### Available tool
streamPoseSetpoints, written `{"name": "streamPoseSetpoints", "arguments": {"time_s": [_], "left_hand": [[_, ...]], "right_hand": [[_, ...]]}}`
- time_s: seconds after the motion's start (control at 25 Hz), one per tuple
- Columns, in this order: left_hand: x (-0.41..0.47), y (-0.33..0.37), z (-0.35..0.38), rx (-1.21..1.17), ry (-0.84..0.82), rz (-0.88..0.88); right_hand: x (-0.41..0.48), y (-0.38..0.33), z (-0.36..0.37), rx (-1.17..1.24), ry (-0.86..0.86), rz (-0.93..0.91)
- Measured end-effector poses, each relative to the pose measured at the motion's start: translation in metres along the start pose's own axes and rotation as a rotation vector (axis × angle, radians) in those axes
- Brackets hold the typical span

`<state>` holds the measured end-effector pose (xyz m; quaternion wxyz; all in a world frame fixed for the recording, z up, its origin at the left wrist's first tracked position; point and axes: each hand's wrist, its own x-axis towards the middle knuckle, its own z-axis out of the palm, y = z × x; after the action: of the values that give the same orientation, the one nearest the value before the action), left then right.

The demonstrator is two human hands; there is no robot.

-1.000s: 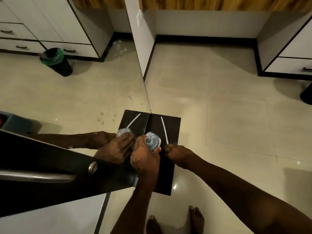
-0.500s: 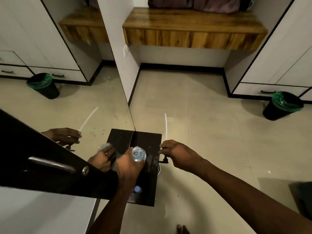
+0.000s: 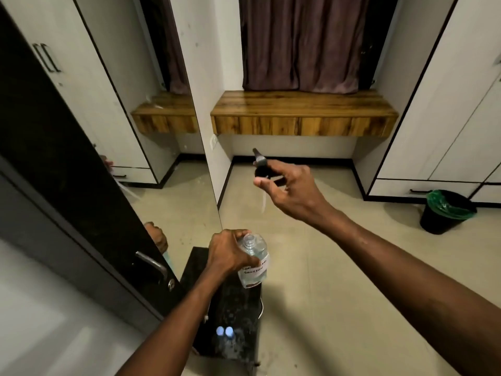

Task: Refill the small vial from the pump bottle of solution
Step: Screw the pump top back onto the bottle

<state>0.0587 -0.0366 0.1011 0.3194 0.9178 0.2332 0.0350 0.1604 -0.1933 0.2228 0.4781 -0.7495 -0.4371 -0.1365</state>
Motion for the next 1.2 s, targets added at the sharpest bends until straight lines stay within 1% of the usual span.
{"name": "streamPoseSetpoints", "arguments": {"time_s": [0.08,0.16,0.28,0.44,0.56,0.72,0.8,0.88,0.96,1.08,1.12,1.2], "left_hand": [[-0.003,0.011,-0.011,0.001,-0.004,0.085],[-0.004,0.017,-0.020,-0.033,-0.002,0.123],[-0.006,0.020,-0.028,-0.053,0.000,0.155],[-0.010,0.024,-0.035,-0.072,-0.016,0.200],[-0.018,0.031,-0.040,-0.074,-0.037,0.210],[-0.026,0.042,-0.053,-0.125,-0.061,0.198],[-0.028,0.046,-0.061,-0.164,-0.065,0.173],[-0.028,0.048,-0.066,-0.200,-0.076,0.165],[-0.029,0.048,-0.070,-0.221,-0.098,0.162],[-0.029,0.049,-0.077,-0.247,-0.115,0.166],[-0.028,0.050,-0.079,-0.272,-0.117,0.168],[-0.028,0.053,-0.084,-0.339,-0.119,0.171]], "right_hand": [[0.019,-0.018,-0.018,0.042,0.089,0.005],[0.029,-0.028,-0.030,0.144,0.121,0.043],[0.030,-0.038,-0.037,0.197,0.085,0.051],[0.023,-0.038,-0.038,0.130,0.026,0.032],[0.012,-0.038,-0.031,0.122,-0.080,0.078],[-0.003,-0.031,-0.022,0.217,-0.359,0.262],[-0.010,-0.028,-0.019,0.265,-0.455,0.314],[-0.013,-0.032,-0.017,0.324,-0.468,0.321],[-0.011,-0.033,-0.020,0.327,-0.489,0.318],[-0.014,-0.032,-0.023,0.172,-0.659,0.225],[-0.016,-0.031,-0.022,0.132,-0.646,0.221],[-0.020,-0.032,-0.019,0.063,-0.474,0.257]]}}
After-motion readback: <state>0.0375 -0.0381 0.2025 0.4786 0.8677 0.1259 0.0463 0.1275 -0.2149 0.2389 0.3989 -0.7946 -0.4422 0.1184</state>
